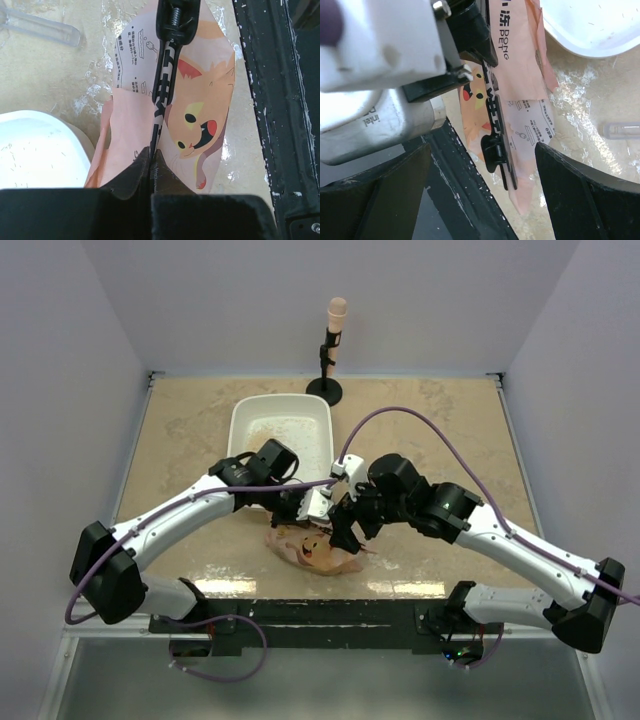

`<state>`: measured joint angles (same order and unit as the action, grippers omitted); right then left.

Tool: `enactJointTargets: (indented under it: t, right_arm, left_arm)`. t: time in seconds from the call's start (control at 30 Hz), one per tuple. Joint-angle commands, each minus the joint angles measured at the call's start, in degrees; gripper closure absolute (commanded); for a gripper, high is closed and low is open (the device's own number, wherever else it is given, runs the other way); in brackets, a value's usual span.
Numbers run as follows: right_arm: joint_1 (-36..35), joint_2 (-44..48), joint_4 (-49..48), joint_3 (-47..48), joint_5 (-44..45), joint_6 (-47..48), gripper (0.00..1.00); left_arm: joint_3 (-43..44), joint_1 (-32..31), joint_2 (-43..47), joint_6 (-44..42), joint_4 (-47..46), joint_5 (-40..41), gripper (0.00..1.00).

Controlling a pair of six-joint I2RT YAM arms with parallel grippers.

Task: Fill the litter box with clean litter

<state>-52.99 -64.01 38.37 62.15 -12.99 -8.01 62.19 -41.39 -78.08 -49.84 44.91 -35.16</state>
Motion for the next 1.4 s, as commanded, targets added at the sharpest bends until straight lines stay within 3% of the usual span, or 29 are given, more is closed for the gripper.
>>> enactJointTargets:
  t: [0.0, 0.17, 0.2, 0.23, 0.27, 0.33, 0.37, 0.53, 0.77, 0.87, 1.37]
  right_arm:
    - [-0.27, 1.78, -0.05, 0.96, 2.18, -1.83, 0.1]
    - [-0.27, 1.35, 0.83, -0.01, 1.83, -2.01, 0.1]
    - [-0.27, 1.08, 0.83, -0.36, 1.92, -2.27, 0.1]
    - [-0.27, 0.73, 0.92, -0.71, 1.92, -2.27, 0.11]
    - [-0.36, 0.47, 1.27, -0.71, 1.66, -2.27, 0.11]
    - [-0.27, 0.2, 1.18, -0.54, 1.74, -2.18, 0.11]
    - [-0.27, 0.2, 1.09, -0.54, 1.83, -2.18, 0.12]
    - [-0.36, -1.29, 1.53, 0.34, 2.45, -2.01, 0.12]
    - [-0.53, -4.81, 2.94, 2.18, 6.4, -1.48, 0.17]
    - [-0.62, -5.16, 3.2, 2.8, 6.23, -1.74, 0.23]
    - [-2.64, -7.09, 3.38, 3.24, 7.37, -4.12, 0.53]
  left_arm:
    - [6.27, 0.6, 1.62, -3.95, -3.95, -2.64, 1.0]
    - [3.2, 0.52, 3.99, 3.52, -6.94, -0.52, 0.99]
    - [2.76, 0.6, 4.6, 4.14, -7.81, -0.96, 0.9]
    - [1.28, 0.69, 6.43, 4.84, -8.69, -1.31, 0.76]
    - [0.31, 0.52, 7.76, 6.24, -9.74, -1.49, 0.47]
    - [-3.37, 0.6, 12.66, 7.21, -13.77, -1.93, 0.42]
    - [-4.87, 0.6, 14.69, 9.31, -15.97, -1.58, 0.01]
    - [-10.6, 0.61, 27.52, 15.82, -26.53, 3.42, 0.0]
    - [-10.96, 0.69, 34.23, 40.67, -31.47, 22.49, 0.0]
    - [-9.99, 0.78, 33.7, 41.84, -27.25, 23.29, 0.0]
    - [-13.68, 0.69, 34.93, 39.21, -28.12, 23.47, 0.0]
